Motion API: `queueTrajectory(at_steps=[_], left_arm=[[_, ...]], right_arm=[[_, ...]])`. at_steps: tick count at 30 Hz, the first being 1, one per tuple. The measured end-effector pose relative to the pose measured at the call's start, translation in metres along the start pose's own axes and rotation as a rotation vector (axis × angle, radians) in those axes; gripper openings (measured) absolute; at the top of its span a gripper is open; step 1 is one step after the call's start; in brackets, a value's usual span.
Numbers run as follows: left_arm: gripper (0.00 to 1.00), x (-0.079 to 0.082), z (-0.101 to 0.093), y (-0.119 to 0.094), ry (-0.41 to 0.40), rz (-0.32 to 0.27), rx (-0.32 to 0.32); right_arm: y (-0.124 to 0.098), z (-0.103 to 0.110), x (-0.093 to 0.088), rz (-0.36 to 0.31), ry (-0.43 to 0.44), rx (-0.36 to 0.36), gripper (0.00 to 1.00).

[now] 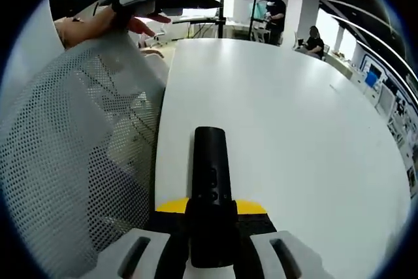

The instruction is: Press the specified remote control buttons in sequence, fully releasing each button before pressing the next.

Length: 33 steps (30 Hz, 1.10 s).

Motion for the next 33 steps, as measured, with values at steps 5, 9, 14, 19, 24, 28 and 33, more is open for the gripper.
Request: queueTrajectory(at_steps=[5, 9, 14, 19, 24, 28, 33], left_arm=[[1.00, -0.007, 0.002, 0.002, 0.053, 0.067, 0.037], [1.00, -0.011, 0.004, 0.002, 0.049, 0.106, 0.059], [1.00, -0.015, 0.005, 0.002, 0.050, 0.123, 0.058], [1.00, -0.020, 0.007, 0.001, 0.037, 0.152, 0.064], [1.00, -0.022, 0.008, 0.003, 0.030, 0.158, 0.053], [1.00, -0.025, 0.013, 0.002, 0.025, 0.177, 0.062], [0.99, -0.026, 0.013, 0.002, 0.029, 0.183, 0.054]], right_arm=[[-0.001, -0.014, 0.000, 0.010, 0.008, -0.011, 0.21], [-0.003, -0.028, 0.000, 0.012, 0.027, -0.037, 0.21], [-0.007, -0.045, -0.003, 0.015, 0.041, -0.047, 0.21], [-0.007, -0.061, -0.004, 0.023, 0.028, -0.051, 0.21], [-0.005, -0.078, -0.002, 0.014, 0.040, -0.048, 0.21], [-0.002, -0.097, 0.000, 0.015, 0.036, -0.046, 0.21], [0.000, -0.121, 0.001, 0.020, 0.048, -0.055, 0.21]])
Point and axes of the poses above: the point that each gripper's makers call its tool centre point, and the gripper's own axes: y roughly forward along the fingers, z roughly to its left, x roughly out of its top, the point moved 6 cm from there along -y, roughly backward along the fingers, and after that the axes turned 4 degrees about x, right-handed, at the moved point
